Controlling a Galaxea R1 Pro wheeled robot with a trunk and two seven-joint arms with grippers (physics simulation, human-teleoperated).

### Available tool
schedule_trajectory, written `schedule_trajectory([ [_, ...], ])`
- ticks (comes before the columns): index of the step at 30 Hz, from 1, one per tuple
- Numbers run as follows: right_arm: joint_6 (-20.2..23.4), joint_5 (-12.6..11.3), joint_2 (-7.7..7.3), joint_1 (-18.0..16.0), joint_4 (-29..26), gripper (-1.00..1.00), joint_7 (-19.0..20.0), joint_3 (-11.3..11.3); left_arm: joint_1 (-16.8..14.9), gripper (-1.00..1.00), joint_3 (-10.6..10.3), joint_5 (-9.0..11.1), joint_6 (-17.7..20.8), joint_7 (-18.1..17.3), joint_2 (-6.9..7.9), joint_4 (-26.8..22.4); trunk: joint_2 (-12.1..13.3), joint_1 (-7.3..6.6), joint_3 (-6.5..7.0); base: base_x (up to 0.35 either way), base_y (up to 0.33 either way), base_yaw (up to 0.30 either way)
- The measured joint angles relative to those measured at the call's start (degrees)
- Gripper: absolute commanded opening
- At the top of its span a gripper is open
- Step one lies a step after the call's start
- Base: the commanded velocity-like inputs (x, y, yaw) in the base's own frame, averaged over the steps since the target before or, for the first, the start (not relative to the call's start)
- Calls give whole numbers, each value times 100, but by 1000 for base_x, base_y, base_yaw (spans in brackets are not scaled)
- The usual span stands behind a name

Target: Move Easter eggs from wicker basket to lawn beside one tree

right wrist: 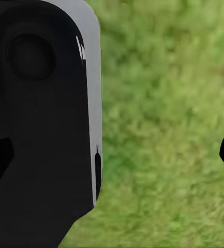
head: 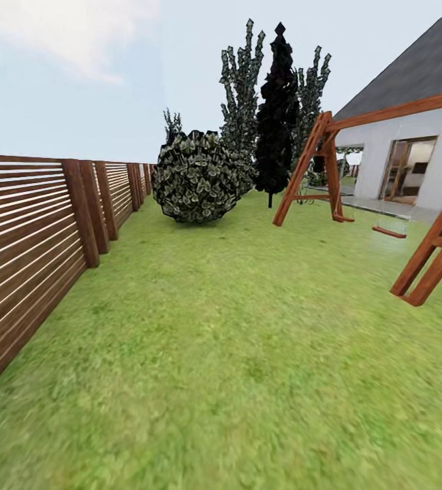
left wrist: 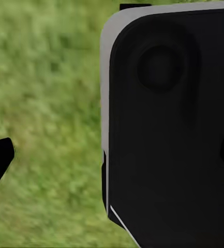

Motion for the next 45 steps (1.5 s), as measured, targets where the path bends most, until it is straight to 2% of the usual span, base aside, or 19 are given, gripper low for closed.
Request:
schedule_trajectory([
  [18, 0, 13, 0, 0, 0, 100, 0, 3, 0, 100, 3, 0, 0, 0, 0, 0, 0, 0, 0, 334, 104, -227],
  [45, 0, -13, 9, 0, 0, 100, 0, -5, 0, 100, 3, 0, 0, 0, 0, 0, 0, 0, 0, 334, 83, -6],
])
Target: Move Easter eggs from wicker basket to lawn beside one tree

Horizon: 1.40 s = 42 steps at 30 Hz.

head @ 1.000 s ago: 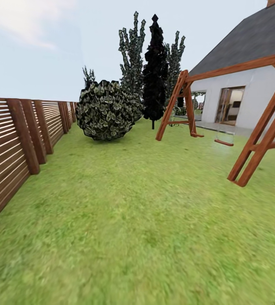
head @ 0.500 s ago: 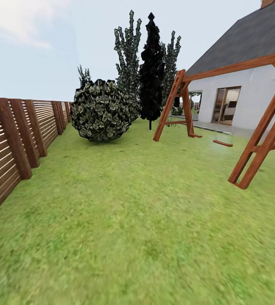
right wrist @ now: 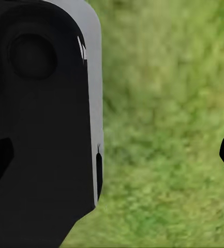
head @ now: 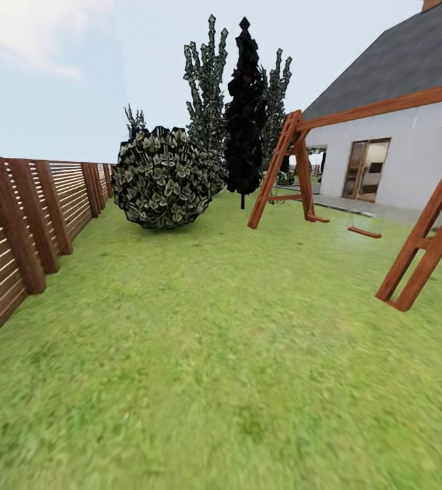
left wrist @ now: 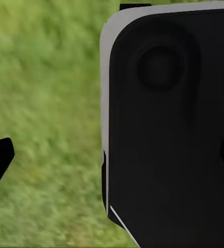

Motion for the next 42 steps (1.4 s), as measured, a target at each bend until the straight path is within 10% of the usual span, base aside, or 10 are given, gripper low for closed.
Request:
schedule_trajectory([
  [42, 0, 8, -12, 0, -44, 100, 0, -1, 0, 100, 0, 0, -7, 0, 8, 0, 0, 0, -33, 334, 24, -70],
])
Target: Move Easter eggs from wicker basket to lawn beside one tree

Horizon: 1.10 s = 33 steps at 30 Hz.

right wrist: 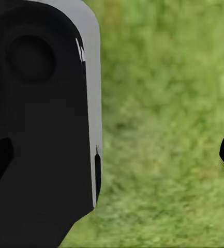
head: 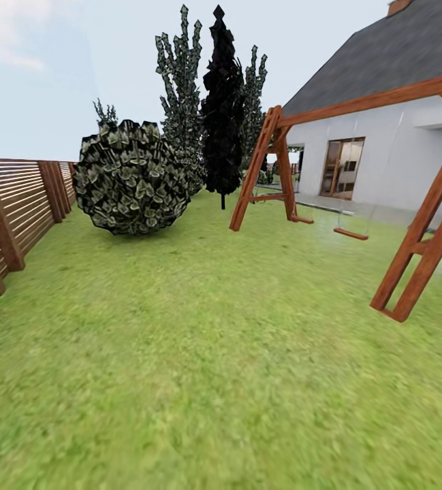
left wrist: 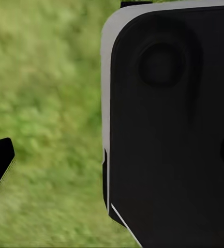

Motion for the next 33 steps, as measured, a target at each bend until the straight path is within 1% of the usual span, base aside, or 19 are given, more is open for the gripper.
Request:
schedule_trajectory([
  [33, -1, 39, 3, 0, 0, 100, 7, 17, 0, 100, 0, 8, 0, 0, 7, -8, 0, 0, 0, 334, 0, 0],
])
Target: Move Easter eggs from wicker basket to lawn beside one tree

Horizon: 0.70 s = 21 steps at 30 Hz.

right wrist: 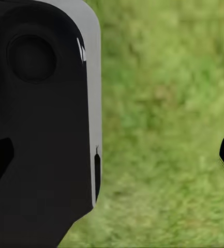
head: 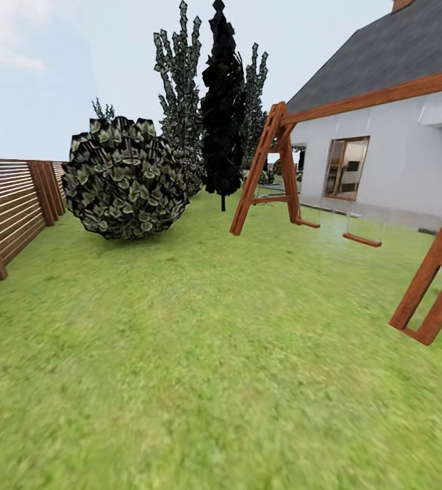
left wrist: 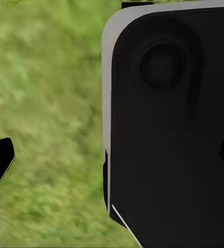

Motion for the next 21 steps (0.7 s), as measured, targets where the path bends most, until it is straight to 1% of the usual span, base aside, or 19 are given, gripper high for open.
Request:
schedule_trajectory([
  [8, -3, 1, 0, 0, 0, 100, -1, -3, 0, 100, 0, 0, -6, 5, 2, -1, 0, 0, 0, 335, 0, 0],
  [21, -8, -61, 26, 0, 0, 100, 1, -27, 0, 100, 0, 0, -5, 2, 2, 4, 0, 0, 0, 334, 0, 0],
])
